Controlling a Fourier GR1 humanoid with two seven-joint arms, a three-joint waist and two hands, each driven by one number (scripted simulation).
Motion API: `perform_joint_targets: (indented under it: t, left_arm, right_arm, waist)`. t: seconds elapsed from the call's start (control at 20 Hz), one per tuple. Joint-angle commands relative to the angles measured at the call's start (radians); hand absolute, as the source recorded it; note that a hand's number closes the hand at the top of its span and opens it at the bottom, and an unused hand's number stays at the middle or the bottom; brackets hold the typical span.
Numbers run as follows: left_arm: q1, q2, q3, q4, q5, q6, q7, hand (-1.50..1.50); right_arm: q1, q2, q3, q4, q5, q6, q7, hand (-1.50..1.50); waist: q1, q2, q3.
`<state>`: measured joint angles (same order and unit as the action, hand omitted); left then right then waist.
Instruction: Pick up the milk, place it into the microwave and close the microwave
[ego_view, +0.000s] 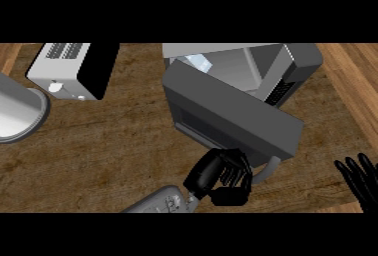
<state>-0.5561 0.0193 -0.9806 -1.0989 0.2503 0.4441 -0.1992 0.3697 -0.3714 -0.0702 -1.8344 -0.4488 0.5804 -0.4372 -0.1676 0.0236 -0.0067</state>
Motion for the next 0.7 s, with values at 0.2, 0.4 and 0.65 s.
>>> perform_joint_targets:
  t: [0.2, 0.4, 0.65]
  left_arm:
    - [-0.155, -0.019, 0.036, 0.057, 0.136, 0.142, -0.025, 1.50]
    - [-0.225, -0.019, 0.065, 0.119, 0.192, 0.163, -0.059, 1.50]
    - [-0.307, -0.019, 0.101, 0.187, 0.271, 0.164, -0.076, 1.50]
  right_arm:
    - [0.022, -0.029, 0.010, -0.100, -0.055, -0.006, 0.078, -1.50]
    - [0.007, -0.033, -0.002, -0.129, -0.087, -0.038, 0.113, -1.50]
    - [0.001, -0.034, 0.012, -0.153, -0.114, -0.056, 0.154, -1.50]
  waist:
    - [-0.045, 0.008, 0.000]
    - [-0.051, 0.017, 0.000]
    - [-0.069, 0.027, 0.001]
